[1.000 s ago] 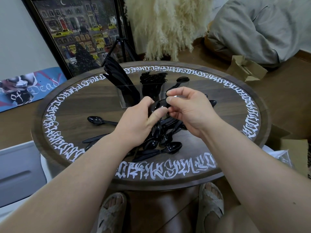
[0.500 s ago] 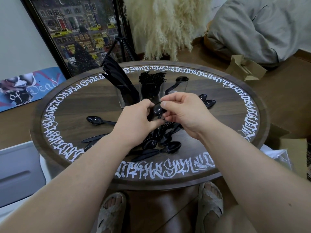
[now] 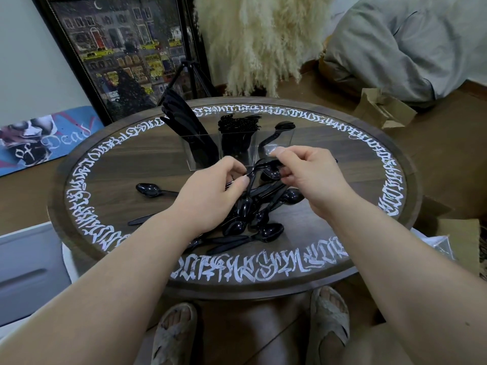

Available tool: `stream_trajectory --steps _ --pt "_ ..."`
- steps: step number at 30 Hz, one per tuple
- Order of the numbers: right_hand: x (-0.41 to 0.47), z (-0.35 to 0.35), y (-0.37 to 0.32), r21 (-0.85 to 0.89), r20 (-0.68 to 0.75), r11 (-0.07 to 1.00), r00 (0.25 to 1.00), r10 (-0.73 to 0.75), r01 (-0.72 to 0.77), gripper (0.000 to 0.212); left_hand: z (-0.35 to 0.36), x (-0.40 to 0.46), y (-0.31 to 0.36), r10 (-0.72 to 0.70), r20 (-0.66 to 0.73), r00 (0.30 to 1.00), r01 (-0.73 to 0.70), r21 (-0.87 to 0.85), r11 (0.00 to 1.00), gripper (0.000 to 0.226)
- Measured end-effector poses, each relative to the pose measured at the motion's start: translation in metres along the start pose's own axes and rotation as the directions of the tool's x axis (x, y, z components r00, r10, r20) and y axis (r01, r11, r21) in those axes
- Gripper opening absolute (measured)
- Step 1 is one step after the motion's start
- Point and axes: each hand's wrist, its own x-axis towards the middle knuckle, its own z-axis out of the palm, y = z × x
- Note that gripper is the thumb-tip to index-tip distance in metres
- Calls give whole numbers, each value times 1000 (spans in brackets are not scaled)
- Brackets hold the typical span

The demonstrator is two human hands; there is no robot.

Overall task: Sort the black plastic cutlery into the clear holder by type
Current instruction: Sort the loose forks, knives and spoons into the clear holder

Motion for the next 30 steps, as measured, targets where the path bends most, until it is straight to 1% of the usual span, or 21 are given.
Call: stream_trajectory --steps 1,2,3,4,6,8,10,12,14,16,17,19,20,21,23,26,30 --pt "-2 -1 -1 8 31 1000 999 -18 18 7 0 0 0 0 -4 1000 0 -24 1000 15" --pt "-3 -1 0 -1 60 999 997 -48 48 11 0 0 0 5 -4 1000 -5 -36 999 13" --pt "-4 -2 1 -18 74 996 994 -81 83 20 0 1 0 11 0 1000 -11 -39 999 11" --pt "-4 -2 2 -29 61 993 992 -111 113 25 0 1 1 20 8 1000 -20 -33 999 12" --pt "-5 -3 2 4 -7 990 990 -140 140 21 0 0 4 45 36 998 -45 -2 999 18" --pt "-6 -7 0 111 -34 987 993 -111 114 17 1 0 7 79 46 996 -80 18 997 23" --pt "-7 -11 -2 213 0 975 998 -70 69 18 5 0 11 104 41 994 -104 14 994 25" --pt "-11 -13 -2 243 21 968 998 -65 58 21 11 0 14 118 16 993 -118 15 993 25" --pt "-17 -16 -3 185 -35 976 994 -106 111 26 16 1 18 137 -56 989 -134 48 990 26" --pt "-22 -29 -11 85 -175 976 967 -185 202 29 17 4 24 167 -161 973 -152 100 983 33" --pt "-23 -38 -18 23 -263 966 933 -244 259 29 15 6 26 184 -200 962 -159 134 978 37" --pt "-17 -57 -30 -95 -417 922 826 -379 375 26 13 12 27 226 -241 944 -173 221 960 44" --pt "-11 -64 -34 -142 -464 902 777 -425 409 23 12 15 28 242 -246 938 -177 260 949 46" --pt "-5 -68 -38 -179 -482 886 747 -459 428 23 12 19 29 253 -245 936 -177 294 939 48" --pt "11 -69 -42 -290 -446 847 720 -532 446 28 13 26 32 271 -219 937 -178 368 913 45" --pt "35 -59 -45 -488 -306 727 685 -661 483 26 14 42 35 305 -152 940 -194 497 846 46" --pt "61 -39 -40 -600 -147 621 693 -706 505 25 4 66 34 188 -119 975 -91 556 826 52"
